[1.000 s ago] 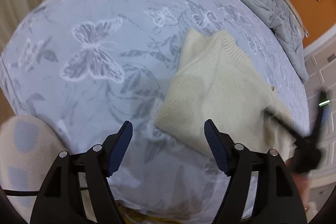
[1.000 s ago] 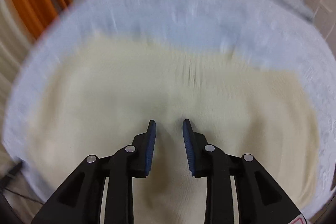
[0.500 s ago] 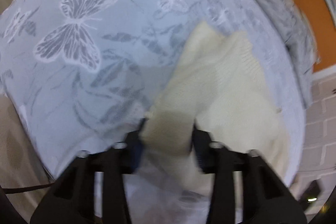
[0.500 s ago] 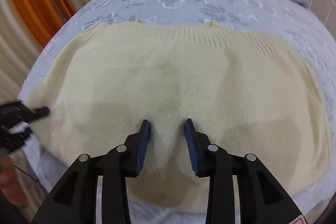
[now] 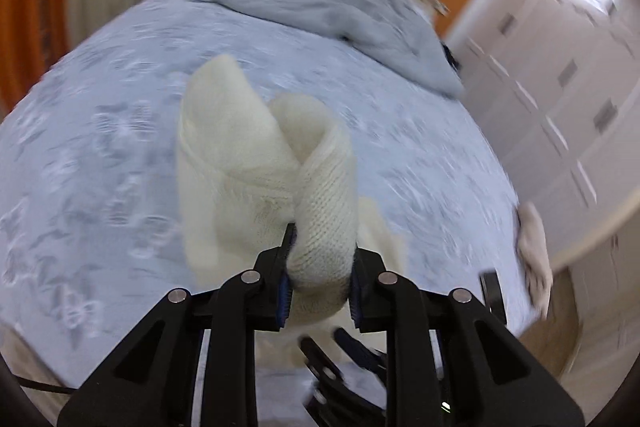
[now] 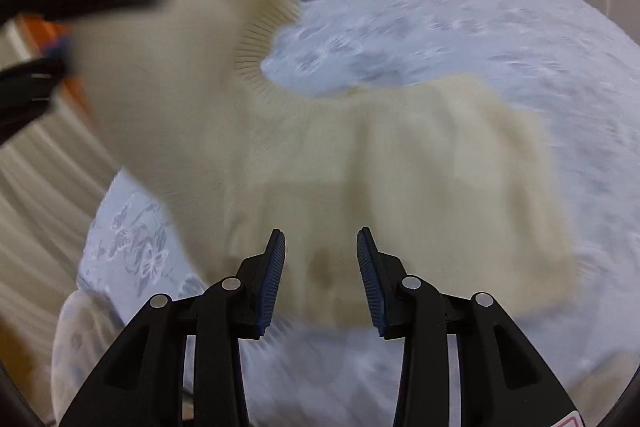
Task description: Fold small clothes
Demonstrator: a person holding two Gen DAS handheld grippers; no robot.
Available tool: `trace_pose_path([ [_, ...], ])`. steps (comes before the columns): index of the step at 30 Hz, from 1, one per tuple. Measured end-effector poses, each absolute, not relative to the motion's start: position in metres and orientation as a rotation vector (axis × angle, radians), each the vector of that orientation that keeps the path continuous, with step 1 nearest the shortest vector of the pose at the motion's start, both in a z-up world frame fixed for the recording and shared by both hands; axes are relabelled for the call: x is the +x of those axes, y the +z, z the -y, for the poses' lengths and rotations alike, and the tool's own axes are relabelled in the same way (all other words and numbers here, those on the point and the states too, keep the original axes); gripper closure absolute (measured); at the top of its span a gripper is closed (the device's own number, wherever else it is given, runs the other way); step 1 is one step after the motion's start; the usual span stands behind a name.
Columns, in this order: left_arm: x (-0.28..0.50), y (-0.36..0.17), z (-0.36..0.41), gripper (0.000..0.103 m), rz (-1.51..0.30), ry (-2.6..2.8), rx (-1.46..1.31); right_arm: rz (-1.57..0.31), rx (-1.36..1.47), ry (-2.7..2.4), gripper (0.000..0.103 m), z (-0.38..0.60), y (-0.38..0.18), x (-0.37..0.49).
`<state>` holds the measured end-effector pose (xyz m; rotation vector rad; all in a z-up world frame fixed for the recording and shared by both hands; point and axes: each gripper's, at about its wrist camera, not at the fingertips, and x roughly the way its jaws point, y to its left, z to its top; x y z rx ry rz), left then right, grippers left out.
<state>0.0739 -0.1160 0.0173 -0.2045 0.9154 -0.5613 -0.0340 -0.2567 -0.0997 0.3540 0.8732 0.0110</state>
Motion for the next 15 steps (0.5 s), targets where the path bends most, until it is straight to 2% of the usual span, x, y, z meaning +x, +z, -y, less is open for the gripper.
trace_pose_path([
  [3,0.061,-0.011,0.168,0.080,-0.967,-0.597,-0.106,-0.868,0.391,-0.077,0.061,0.301,-0.091,-0.076],
  [6,0.049,-0.059,0.198,0.071,-1.055,-0.621,-0.042,-0.869,0.460,-0.158,0.060,0.338,-0.094,-0.104],
  [8,0.032,-0.072,0.192,0.058,-1.096,-0.658,-0.079,-0.876,0.496,-0.193,0.059,0.353,-0.093,-0.111],
  [9,0.024,-0.071,0.183,0.045,-1.077,-0.669,-0.083,-0.867,0.512,-0.190,0.059,0.359,-0.090,-0.114],
  [10,0.013,-0.068,0.171,0.041,-1.036,-0.657,-0.057,-0.856,0.520,-0.179,0.058,0.362,-0.086,-0.114],
  [11,0.008,-0.066,0.164,0.040,-1.010,-0.648,-0.021,-0.846,0.526,-0.166,0.050,0.363,-0.082,-0.113],
  [12,0.004,-0.063,0.157,0.032,-0.994,-0.631,0.029,-0.834,0.536,-0.134,0.039,0.362,-0.076,-0.105],
  [15,0.000,-0.074,0.131,0.031,-0.995,-0.526,0.146,-0.827,0.570,-0.042,0.034,0.356,-0.071,-0.080],
])
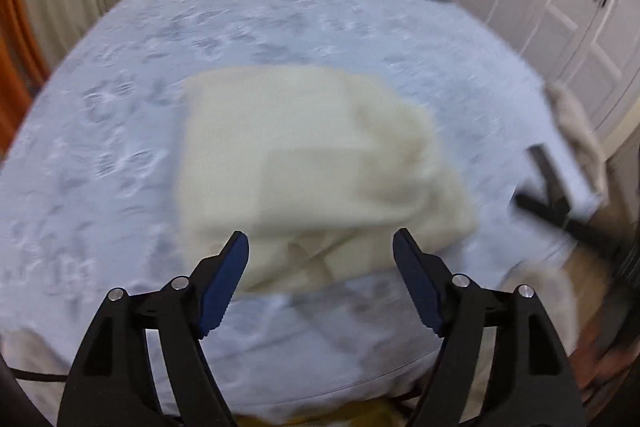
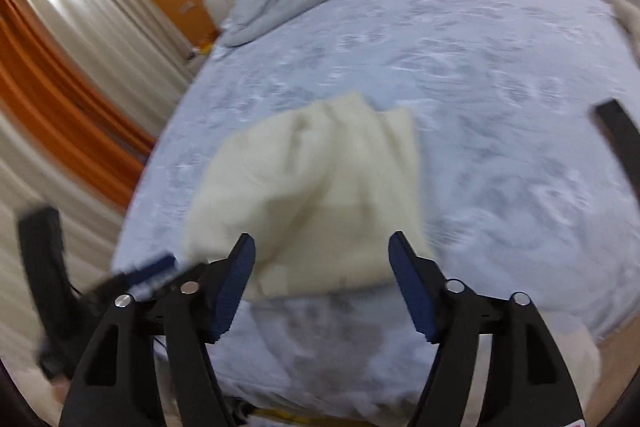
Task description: Fold small clothes
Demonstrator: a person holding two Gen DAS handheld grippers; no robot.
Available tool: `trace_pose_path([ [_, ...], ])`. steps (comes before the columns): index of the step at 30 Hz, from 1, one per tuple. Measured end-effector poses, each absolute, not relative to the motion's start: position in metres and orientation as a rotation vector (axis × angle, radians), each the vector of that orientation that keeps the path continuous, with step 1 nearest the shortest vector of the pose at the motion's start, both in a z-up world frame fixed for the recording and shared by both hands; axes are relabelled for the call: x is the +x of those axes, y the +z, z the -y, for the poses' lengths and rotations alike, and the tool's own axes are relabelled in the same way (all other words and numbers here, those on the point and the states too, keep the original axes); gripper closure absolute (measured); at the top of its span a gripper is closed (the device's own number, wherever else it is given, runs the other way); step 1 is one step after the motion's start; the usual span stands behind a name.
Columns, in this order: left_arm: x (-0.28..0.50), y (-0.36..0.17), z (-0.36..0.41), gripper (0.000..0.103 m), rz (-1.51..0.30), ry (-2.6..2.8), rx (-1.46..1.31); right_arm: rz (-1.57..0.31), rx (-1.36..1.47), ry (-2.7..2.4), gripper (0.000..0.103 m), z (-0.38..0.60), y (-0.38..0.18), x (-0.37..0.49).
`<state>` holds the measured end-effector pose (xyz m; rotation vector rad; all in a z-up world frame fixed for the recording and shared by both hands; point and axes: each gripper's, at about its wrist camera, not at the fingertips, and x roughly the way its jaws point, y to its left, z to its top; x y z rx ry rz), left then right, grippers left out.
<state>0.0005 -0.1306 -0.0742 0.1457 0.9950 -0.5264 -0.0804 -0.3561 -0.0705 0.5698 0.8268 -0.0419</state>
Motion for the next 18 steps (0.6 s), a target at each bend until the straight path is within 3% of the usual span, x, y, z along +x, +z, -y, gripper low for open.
trace_pose_path([
  [3,0.014,-0.095,0.118,0.031,-1.060,-0.443,0.164,-0.871,0.605,0.031,0.025,0.342,-0.071,-0.052],
  [8,0.031,-0.133,0.108,0.030,-1.129,-0.372,0.195,-0.968,0.529,0.008,0.024,0.309,-0.090,-0.007],
  [10,0.031,-0.137,0.105,0.028,-1.136,-0.382,0.178,-0.991,0.513,0.005,0.037,0.302,-0.100,0.007],
  [11,0.031,-0.137,0.105,0.027,-1.135,-0.383,0.172,-0.997,0.506,0.006,0.070,0.299,-0.103,0.013],
  [14,0.035,-0.135,0.107,0.030,-1.125,-0.387,0.171,-0.935,0.533,0.016,0.080,0.305,-0.089,0.020],
  [16,0.037,-0.131,0.109,0.049,-1.144,-0.407,0.164,-0.781,0.587,0.060,0.088,0.318,-0.046,0.003],
  [18,0.040,-0.128,0.107,0.049,-1.161,-0.411,0.124,-0.679,0.530,0.038,0.091,0.328,-0.011,-0.021],
])
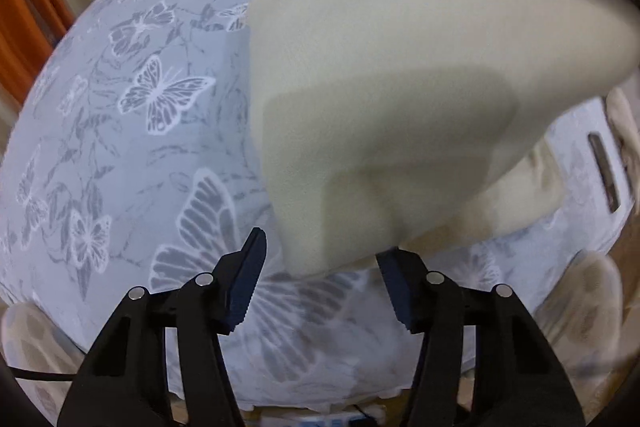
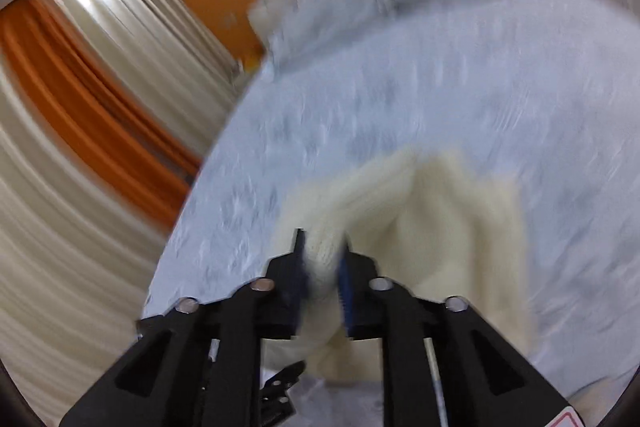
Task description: Fold small clothes
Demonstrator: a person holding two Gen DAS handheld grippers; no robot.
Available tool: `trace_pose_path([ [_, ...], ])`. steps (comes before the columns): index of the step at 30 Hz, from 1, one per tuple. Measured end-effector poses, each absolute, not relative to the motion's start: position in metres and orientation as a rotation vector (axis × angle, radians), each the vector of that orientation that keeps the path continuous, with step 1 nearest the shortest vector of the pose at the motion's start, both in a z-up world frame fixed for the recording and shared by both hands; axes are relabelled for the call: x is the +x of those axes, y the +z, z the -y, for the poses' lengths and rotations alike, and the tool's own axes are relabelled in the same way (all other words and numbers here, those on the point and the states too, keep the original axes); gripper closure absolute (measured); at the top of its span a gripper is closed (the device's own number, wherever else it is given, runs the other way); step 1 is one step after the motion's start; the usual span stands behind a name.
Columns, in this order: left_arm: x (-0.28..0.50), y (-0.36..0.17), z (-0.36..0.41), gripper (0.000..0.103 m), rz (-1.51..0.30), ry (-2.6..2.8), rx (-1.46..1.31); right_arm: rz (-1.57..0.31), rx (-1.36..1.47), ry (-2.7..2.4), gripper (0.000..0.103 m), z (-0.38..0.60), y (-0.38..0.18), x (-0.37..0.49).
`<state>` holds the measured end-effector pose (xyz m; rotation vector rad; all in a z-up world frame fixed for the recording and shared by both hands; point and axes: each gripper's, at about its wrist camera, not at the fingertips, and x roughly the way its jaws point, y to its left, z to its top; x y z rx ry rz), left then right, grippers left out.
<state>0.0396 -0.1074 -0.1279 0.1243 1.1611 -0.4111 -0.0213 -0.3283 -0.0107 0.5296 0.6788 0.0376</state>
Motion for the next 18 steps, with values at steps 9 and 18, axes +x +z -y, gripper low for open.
trace_pose_path([
  [9,0.034,-0.137,0.125,0.043,-1.207,-0.403,0.165,-1.002,0.601,-0.233,0.089,0.393,-0.132,-0.060],
  [18,0.022,-0.108,0.110,0.031,-1.130,-0.375,0.156,-0.917,0.469,0.022,0.025,0.359,-0.071,-0.001],
])
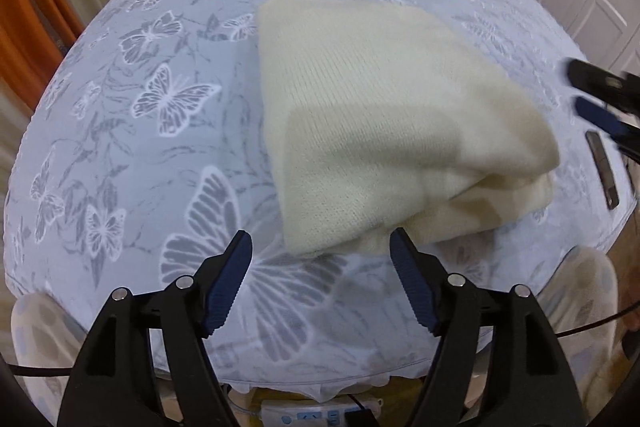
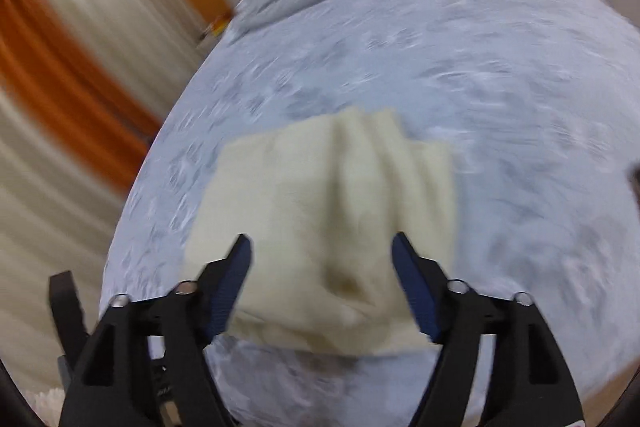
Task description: Fold small clothes
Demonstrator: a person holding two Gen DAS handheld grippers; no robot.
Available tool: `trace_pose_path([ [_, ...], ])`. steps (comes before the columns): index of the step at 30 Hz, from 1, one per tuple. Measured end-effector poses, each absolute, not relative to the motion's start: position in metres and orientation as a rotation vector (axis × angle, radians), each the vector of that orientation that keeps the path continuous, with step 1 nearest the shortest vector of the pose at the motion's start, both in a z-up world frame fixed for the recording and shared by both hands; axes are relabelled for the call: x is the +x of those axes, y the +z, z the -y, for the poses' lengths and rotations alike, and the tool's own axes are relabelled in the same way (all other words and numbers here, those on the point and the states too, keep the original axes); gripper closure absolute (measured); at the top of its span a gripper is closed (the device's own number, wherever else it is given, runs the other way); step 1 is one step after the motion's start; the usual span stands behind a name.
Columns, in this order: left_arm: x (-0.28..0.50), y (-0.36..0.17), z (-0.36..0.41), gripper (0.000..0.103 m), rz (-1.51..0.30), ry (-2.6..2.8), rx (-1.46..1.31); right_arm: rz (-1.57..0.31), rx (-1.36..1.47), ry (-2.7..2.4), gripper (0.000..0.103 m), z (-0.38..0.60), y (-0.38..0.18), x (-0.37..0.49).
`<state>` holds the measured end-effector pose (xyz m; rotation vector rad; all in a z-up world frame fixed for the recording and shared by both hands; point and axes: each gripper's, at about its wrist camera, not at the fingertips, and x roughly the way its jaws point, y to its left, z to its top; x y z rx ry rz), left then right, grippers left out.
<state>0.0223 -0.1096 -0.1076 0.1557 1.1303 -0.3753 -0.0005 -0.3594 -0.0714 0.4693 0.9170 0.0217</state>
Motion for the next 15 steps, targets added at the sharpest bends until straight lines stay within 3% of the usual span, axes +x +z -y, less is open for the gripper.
trace_pose_path([
  [2,0.020,-0.103,0.105,0.030,-1.131,-0.370,0.149,-0.994,0.438,0.055,0.025,0.348,-0.090,0.020],
  [3,0.020,-0.101,0.105,0.029,-1.131,-0.369,0.149,-1.056,0.447,0.064,0.032,0.344,-0.112,0.036],
  [4,0.019,-0.099,0.102,0.029,-1.127,-0.367,0.150,-1.081,0.468,0.073,0.047,0.343,-0.125,0.044],
  [5,0.018,-0.097,0.100,0.029,-1.124,-0.364,0.149,-1.092,0.528,0.116,0.084,0.342,-0.138,0.049],
  [7,0.017,-0.093,0.094,0.029,-1.123,-0.361,0.139,-1.061,0.559,0.103,0.087,0.339,-0.129,0.045],
  [11,0.016,-0.088,0.084,0.028,-1.116,-0.355,0.124,-0.781,0.463,0.090,0.088,0.334,-0.031,-0.004],
  [13,0.017,-0.094,0.086,0.028,-1.129,-0.351,0.137,-0.768,0.385,0.012,0.088,0.337,-0.026,-0.023],
  [15,0.018,-0.104,0.089,0.028,-1.155,-0.346,0.146,-0.897,0.315,-0.091,0.085,0.348,-0.073,-0.024],
])
